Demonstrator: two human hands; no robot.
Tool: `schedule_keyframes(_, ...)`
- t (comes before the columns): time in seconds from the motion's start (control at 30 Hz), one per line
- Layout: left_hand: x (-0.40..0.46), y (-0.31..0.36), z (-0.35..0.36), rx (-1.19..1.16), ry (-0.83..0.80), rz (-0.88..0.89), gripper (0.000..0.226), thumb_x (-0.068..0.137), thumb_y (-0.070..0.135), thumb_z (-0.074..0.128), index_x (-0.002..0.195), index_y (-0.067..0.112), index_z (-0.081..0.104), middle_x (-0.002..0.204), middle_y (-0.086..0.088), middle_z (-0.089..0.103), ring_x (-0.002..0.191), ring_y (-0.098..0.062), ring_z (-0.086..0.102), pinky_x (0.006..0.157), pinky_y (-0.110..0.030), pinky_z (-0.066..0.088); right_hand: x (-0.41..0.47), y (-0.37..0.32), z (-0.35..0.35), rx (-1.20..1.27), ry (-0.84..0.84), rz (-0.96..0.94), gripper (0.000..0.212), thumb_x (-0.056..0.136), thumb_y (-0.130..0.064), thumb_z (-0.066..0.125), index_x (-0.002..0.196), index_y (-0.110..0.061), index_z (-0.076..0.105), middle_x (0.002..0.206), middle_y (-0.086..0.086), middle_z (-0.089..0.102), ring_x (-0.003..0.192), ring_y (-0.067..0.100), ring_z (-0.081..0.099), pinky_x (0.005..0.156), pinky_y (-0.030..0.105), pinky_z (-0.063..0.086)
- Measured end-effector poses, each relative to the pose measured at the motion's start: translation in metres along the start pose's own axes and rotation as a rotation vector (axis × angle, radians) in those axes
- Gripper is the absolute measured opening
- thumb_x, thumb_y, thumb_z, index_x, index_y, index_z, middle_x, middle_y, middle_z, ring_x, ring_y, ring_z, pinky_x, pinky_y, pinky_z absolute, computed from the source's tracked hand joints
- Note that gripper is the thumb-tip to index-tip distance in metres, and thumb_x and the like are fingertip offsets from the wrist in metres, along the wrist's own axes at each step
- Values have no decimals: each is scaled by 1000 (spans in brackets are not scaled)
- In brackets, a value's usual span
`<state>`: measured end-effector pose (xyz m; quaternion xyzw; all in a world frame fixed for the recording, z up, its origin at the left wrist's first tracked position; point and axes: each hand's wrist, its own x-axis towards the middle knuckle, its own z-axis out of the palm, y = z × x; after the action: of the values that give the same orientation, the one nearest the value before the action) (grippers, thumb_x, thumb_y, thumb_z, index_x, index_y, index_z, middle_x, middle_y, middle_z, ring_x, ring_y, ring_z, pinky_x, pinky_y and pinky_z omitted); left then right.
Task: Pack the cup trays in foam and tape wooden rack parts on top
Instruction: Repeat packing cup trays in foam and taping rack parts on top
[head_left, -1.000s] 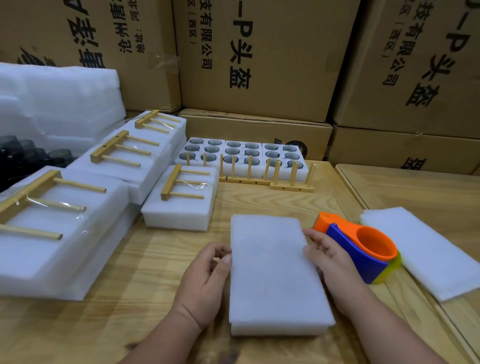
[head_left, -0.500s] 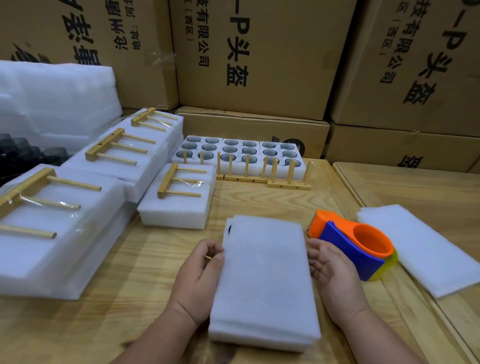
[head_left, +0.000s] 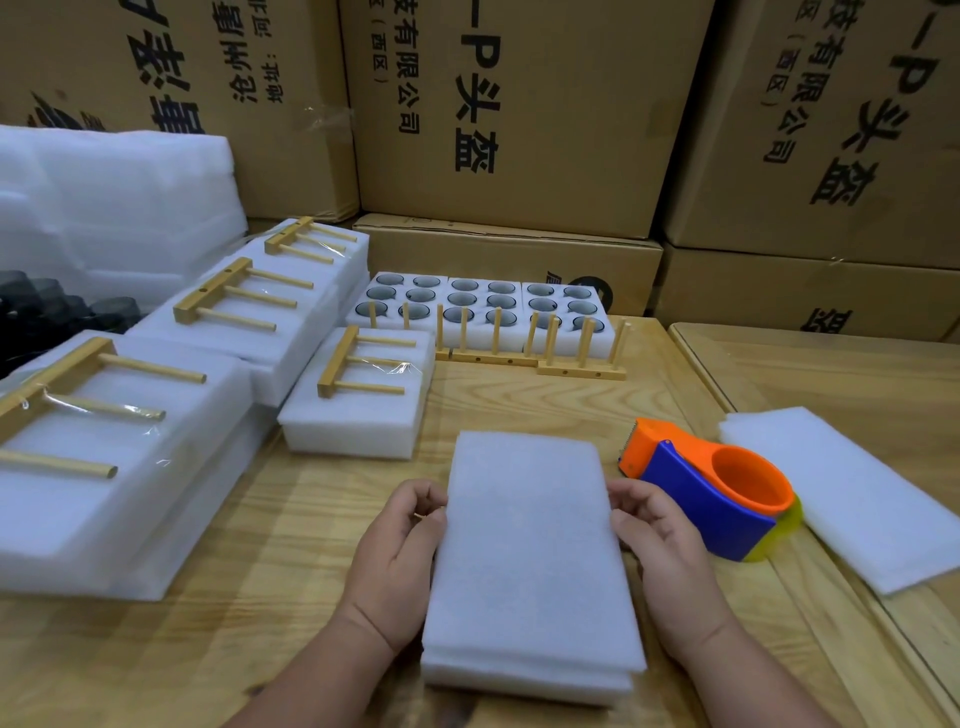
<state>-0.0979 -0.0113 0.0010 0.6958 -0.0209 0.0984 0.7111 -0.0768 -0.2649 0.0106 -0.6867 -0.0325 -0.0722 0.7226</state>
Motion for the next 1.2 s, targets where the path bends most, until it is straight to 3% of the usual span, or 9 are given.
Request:
schedule_keyframes(0.17, 0, 1, -1, 0, 7, -24, 23, 75, 44, 54, 87, 26, 62, 79, 8, 60, 70, -17, 49, 69, -42, 38, 0, 3, -1, -4, -27, -16, 25, 94, 0, 62, 109, -19, 71, 101, 2, 73, 98, 17, 69, 78, 22, 55)
schedule_keyframes(0.23, -1, 3, -2, 2, 8, -22, 23, 74, 43, 53, 86, 25, 62, 79, 6, 60, 71, -17, 50, 71, -41, 39, 0, 3, -1, 2, -32, -24, 24, 87, -11, 66, 109, -20, 71, 102, 3, 73, 100, 19, 68, 79, 23, 55)
schedule_keyframes(0.43, -3, 10, 1, 45, 9, 3, 22, 80, 22, 50, 89, 27, 69, 90, 5, 70, 84, -11, 63, 76, -23, 48, 6, 5, -2, 74, -10, 23, 36, 79, -19, 63, 114, -21, 72, 113, 13, 70, 110, 36, 64, 87, 42, 54)
schedule_keyframes(0.57, -6, 14, 1, 32, -19, -2, 26, 76, 26, 57, 97, 16, 70, 95, 2, 72, 84, -11, 66, 73, -19, 51, 6, 4, -1, 70, -3, 20, 36, 79, -18, 63, 113, -24, 73, 112, 12, 70, 108, 32, 66, 90, 47, 54)
schedule_keyframes(0.73, -9, 18, 1, 52, -48, 12, 43, 70, 41, 60, 102, 15, 72, 102, -1, 74, 90, -15, 69, 80, -21, 53, 11, 2, -4, 109, -5, 71, 32, 92, -6, 60, 113, -25, 75, 115, 12, 71, 101, 26, 69, 84, 40, 54)
schedule_keyframes(0.93, -12, 18, -2, 105, -59, 12, 36, 82, 20, 55, 114, 14, 71, 112, 3, 75, 100, -19, 71, 90, -27, 54, 14, -7, -6, 189, -18, 158, 34, 98, -3, 49, 124, -14, 68, 118, 11, 74, 104, 26, 72, 73, 29, 57)
schedule_keyframes(1.1, -13, 20, 0, 132, -34, -7, 34, 81, 23, 57, 111, 15, 71, 108, 7, 76, 97, -15, 73, 92, -31, 54, 7, -11, -5, 149, 9, 146, 26, 91, -11, 55, 107, -18, 75, 107, 15, 76, 91, 25, 74, 68, 31, 58)
schedule_keyframes(1.2, -13, 19, 1, 144, -19, -33, 29, 80, 27, 60, 106, 18, 71, 98, 4, 77, 91, -23, 71, 89, -37, 53, 2, -10, -5, 122, 16, 135, 28, 78, -19, 60, 101, -22, 76, 105, 12, 77, 91, 25, 74, 66, 30, 58)
